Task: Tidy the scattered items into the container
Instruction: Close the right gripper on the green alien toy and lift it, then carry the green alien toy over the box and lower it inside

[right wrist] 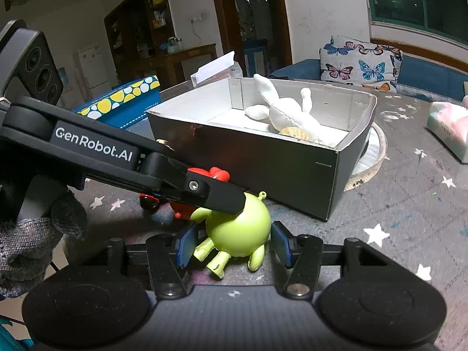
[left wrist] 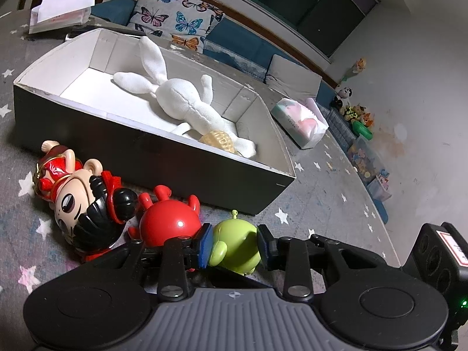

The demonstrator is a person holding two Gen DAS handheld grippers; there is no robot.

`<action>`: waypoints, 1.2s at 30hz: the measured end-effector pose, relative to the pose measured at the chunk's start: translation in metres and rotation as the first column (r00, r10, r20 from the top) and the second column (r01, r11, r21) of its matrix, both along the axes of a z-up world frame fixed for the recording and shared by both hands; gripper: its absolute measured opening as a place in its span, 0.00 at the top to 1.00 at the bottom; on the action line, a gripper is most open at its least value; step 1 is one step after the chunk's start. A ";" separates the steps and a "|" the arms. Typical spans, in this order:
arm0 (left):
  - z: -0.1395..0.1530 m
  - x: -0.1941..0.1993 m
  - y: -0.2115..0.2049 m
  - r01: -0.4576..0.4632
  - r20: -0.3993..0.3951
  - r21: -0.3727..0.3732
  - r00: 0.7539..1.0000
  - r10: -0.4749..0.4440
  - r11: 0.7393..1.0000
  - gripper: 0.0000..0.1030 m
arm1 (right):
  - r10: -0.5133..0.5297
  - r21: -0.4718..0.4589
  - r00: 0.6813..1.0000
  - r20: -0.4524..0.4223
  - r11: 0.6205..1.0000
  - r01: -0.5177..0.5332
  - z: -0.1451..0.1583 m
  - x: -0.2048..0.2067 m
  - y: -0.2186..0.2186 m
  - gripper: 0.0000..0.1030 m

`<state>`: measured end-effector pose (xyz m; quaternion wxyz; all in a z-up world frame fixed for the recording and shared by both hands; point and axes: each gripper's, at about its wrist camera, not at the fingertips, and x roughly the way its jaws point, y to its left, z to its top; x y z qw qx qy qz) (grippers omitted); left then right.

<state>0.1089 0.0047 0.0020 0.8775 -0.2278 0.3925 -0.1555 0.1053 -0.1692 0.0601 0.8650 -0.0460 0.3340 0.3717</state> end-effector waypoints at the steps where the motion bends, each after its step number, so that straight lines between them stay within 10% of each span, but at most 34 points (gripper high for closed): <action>1: 0.000 0.000 0.000 -0.002 -0.002 -0.002 1.000 0.002 1.000 0.66 | -0.001 0.002 1.000 -0.002 1.000 0.001 0.000 0.000 0.000 0.46; 36: 0.041 0.007 0.001 -0.022 0.072 -0.050 0.997 0.025 0.998 0.64 | -0.019 0.013 0.994 0.108 1.000 0.018 0.043 0.001 -0.002 0.53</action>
